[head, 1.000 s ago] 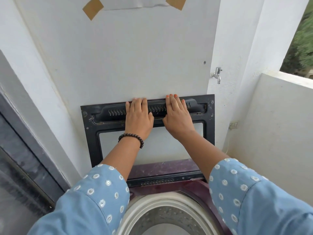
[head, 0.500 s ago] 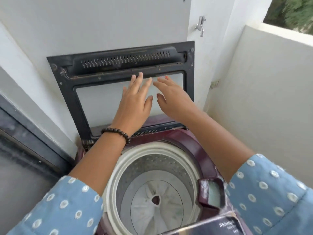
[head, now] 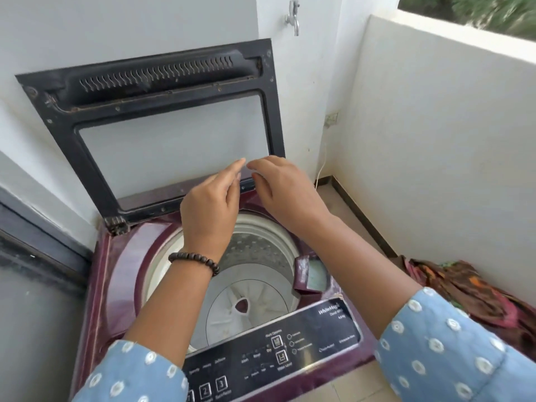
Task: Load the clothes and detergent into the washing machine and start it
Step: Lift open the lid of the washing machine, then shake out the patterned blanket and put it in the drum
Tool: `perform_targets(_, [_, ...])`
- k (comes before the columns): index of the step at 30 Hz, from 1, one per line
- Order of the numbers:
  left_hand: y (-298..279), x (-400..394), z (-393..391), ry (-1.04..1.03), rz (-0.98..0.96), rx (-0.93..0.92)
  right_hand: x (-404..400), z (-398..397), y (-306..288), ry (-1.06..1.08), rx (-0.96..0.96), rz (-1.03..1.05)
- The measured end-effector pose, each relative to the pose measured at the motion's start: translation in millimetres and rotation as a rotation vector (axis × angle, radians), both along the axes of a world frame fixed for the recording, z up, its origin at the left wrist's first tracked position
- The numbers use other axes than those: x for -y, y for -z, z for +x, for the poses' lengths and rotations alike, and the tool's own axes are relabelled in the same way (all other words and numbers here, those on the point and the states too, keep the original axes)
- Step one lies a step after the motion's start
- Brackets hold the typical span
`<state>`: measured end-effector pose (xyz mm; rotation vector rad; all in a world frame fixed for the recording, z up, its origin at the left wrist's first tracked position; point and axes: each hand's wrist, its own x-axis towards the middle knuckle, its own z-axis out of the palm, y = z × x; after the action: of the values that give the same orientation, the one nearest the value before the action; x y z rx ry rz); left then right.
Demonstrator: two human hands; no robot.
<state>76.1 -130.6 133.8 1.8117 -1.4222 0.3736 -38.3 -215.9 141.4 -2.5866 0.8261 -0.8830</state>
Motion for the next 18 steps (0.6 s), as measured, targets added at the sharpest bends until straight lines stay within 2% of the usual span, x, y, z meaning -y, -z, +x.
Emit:
perform_targets(5, [-2, -11, -54, -0.06, -0.003, -0.004, -9, -53, 3, 0.052, 0.039, -0.036])
perform_targets(7, [2, -12, -79, -0.05, 0.075, 0.014, -12, -81, 4, 0.092, 0.032, -0.077])
perform_targets(11, [8, -13, -129, -0.081, 0.356, 0.116, -26, -139, 8, 0.159, -0.162, -0.008])
perform_targets(18, [27, -11, -223, 0.02, 0.463, 0.185, -36, -239, 27, 0.292, -0.298, 0.006])
